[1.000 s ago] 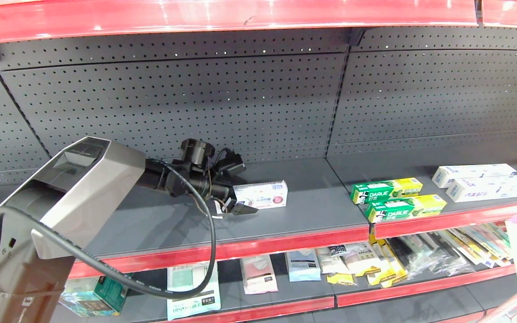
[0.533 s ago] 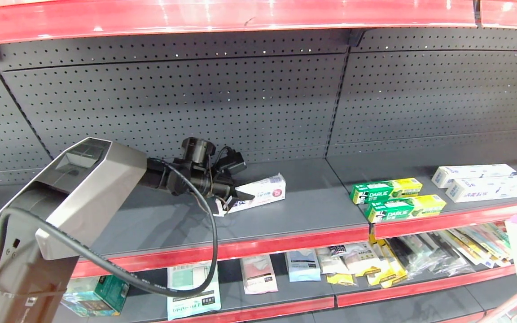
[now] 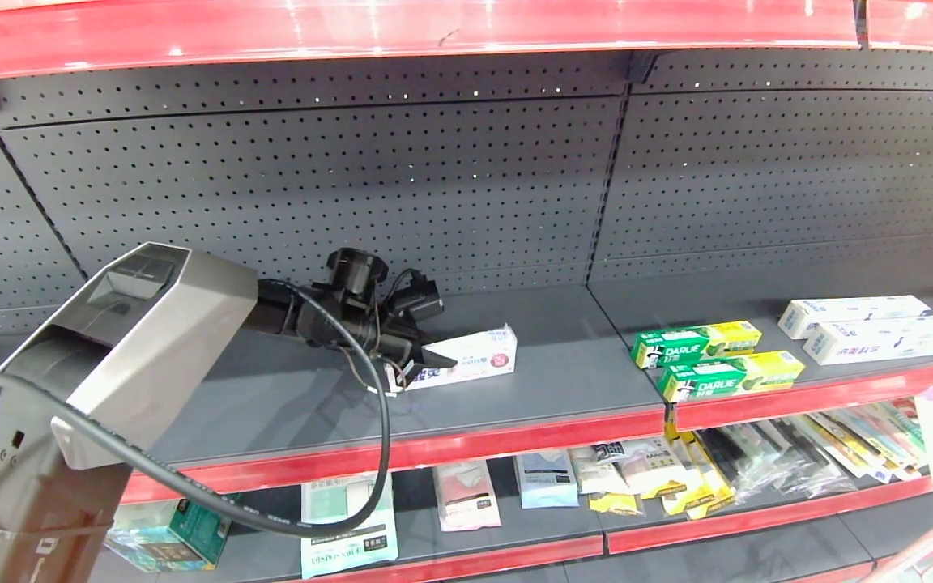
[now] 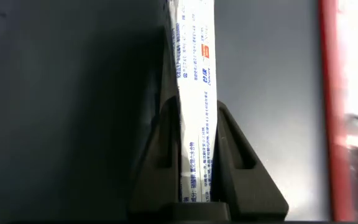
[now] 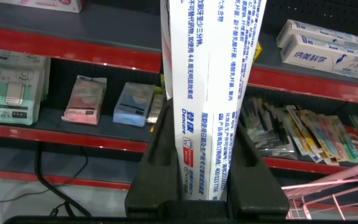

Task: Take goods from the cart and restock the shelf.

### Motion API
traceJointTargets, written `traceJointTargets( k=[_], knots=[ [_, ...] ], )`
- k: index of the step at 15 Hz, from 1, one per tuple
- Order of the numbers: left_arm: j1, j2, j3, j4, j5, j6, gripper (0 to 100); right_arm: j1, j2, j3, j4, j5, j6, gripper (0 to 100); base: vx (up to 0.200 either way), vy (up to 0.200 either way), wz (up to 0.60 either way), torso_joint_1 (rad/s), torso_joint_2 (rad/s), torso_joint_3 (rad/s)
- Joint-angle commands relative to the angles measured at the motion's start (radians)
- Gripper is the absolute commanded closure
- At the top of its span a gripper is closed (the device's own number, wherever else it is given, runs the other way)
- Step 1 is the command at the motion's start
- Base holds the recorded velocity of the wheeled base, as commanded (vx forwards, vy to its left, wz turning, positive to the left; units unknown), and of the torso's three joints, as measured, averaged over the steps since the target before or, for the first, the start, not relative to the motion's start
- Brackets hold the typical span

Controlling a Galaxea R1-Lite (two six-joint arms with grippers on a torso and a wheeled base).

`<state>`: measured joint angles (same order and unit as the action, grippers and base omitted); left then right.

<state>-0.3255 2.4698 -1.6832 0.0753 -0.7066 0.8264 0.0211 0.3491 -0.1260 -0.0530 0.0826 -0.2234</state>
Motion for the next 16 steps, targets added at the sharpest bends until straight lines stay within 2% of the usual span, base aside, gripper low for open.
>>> traceJointTargets(
  k=[1, 4, 8, 15, 16],
  knots=[
    [0.010, -0.041, 0.003, 0.046, -0.017, 0.045, 100, 0.000, 0.002, 0.000, -0.001, 0.000, -0.001, 100, 0.000, 0.000, 0.00, 0.000, 0.00, 0.000],
    [0.017, -0.068, 0.016, 0.063, -0.021, 0.062, 100, 0.000, 0.002, -0.001, -0.001, 0.000, -0.001, 100, 0.000, 0.000, 0.00, 0.000, 0.00, 0.000],
    [0.017, -0.118, 0.134, 0.063, -0.034, 0.117, 100, 0.000, 0.002, -0.003, -0.001, 0.000, 0.001, 100, 0.000, 0.000, 0.00, 0.000, 0.00, 0.000],
    [0.039, -0.201, 0.284, 0.060, -0.062, 0.149, 100, 0.000, 0.007, -0.003, -0.001, 0.000, 0.003, 100, 0.000, 0.000, 0.00, 0.000, 0.00, 0.000],
    [0.045, -0.215, 0.310, 0.058, -0.073, 0.162, 100, 0.000, 0.007, -0.003, -0.001, 0.000, 0.003, 100, 0.000, 0.000, 0.00, 0.000, 0.00, 0.000]
  ],
)
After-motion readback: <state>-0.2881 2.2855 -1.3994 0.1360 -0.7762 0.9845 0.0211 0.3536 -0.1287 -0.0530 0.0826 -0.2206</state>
